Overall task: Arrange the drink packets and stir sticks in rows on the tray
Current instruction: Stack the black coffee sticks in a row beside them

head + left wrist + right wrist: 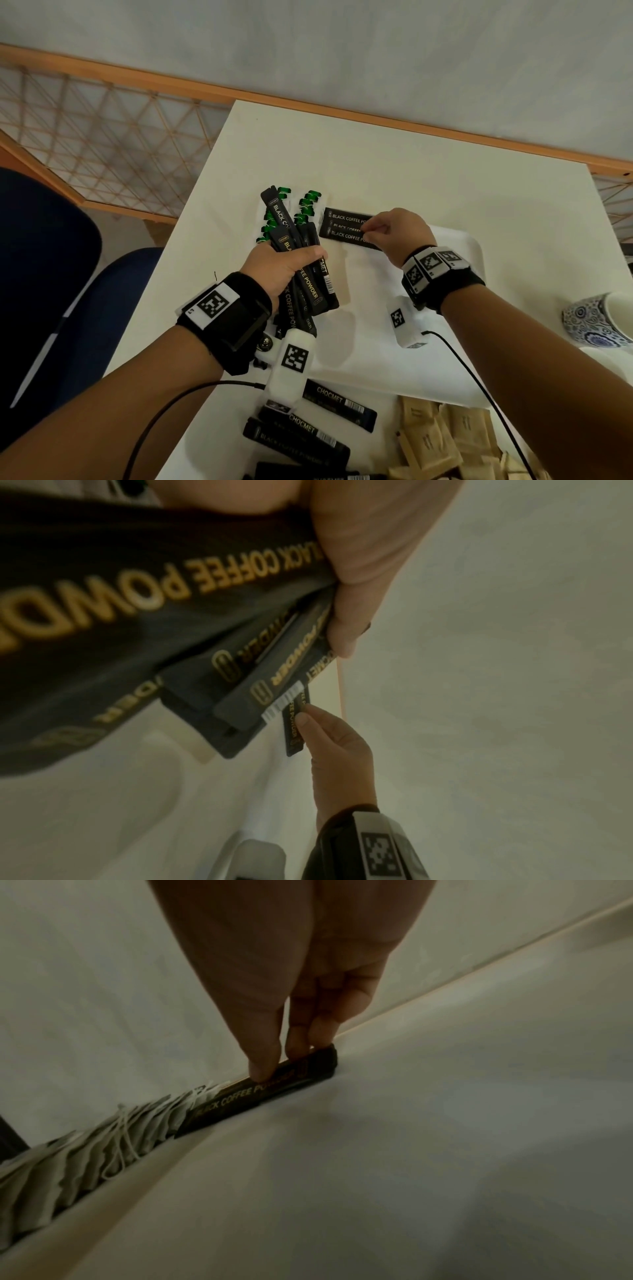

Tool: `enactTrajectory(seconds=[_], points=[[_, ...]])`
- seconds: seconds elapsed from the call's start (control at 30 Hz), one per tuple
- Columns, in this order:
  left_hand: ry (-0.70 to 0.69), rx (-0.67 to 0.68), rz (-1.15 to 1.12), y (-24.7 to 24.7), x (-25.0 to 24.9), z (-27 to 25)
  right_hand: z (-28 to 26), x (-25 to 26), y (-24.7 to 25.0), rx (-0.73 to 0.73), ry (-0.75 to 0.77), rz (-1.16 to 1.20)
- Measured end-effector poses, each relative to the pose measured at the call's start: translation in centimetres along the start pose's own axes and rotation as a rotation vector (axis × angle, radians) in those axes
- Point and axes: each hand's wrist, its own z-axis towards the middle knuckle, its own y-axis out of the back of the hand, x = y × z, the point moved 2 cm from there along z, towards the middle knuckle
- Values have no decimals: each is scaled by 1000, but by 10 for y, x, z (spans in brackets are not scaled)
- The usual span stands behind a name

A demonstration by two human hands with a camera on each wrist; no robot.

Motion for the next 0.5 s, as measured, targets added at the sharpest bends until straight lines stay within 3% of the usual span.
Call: enactTrajectory(seconds=[0.13,0.17,0.33,0.4,0.5], points=[[11,-6,-43,-4,-1,0,-15,16,6,-80,86,117],[9,-1,-56,-5,-1,0,-23,24,7,-24,89,185],[-32,29,-85,-10,-2,-3,-58,52,-5,543,-63,602],[-38,31,-87,-11,-2,-5,-62,50,-6,626,-120,712],[-31,10,-102,-11,-1,-7,-59,43,-2,564,-105,741]])
